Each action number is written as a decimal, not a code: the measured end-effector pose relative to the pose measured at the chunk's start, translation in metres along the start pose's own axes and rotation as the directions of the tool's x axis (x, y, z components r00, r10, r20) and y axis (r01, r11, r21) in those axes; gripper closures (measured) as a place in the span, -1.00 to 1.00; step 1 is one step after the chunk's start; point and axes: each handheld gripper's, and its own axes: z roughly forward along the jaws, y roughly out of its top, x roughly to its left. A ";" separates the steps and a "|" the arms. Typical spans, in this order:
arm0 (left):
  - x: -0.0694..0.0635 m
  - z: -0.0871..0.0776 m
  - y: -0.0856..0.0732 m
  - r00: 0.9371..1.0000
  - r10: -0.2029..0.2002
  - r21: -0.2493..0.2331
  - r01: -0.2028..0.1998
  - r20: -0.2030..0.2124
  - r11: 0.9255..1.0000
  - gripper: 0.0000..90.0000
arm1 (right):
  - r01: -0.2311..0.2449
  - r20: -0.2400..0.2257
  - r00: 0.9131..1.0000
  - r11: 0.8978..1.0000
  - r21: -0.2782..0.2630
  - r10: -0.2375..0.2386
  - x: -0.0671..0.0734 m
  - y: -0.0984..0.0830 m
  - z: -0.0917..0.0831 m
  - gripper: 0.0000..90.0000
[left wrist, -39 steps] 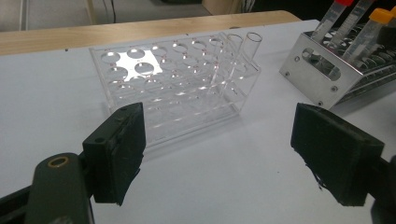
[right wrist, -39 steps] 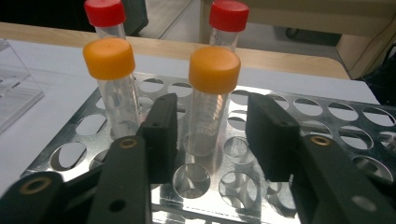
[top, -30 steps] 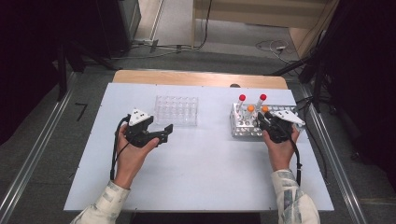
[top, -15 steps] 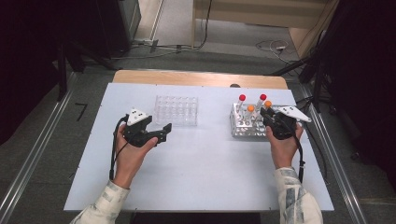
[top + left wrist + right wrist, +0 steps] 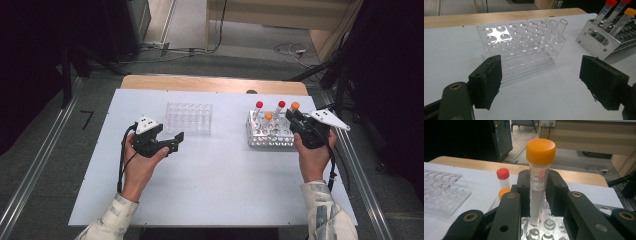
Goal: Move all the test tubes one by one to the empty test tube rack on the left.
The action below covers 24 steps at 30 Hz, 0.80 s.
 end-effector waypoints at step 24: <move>-0.017 0.007 0.007 0.998 0.026 -0.009 -0.025 0.051 1.000 -0.71 | 0.115 -0.258 0.960 0.993 0.019 -0.106 0.099 -0.023 0.008 0.59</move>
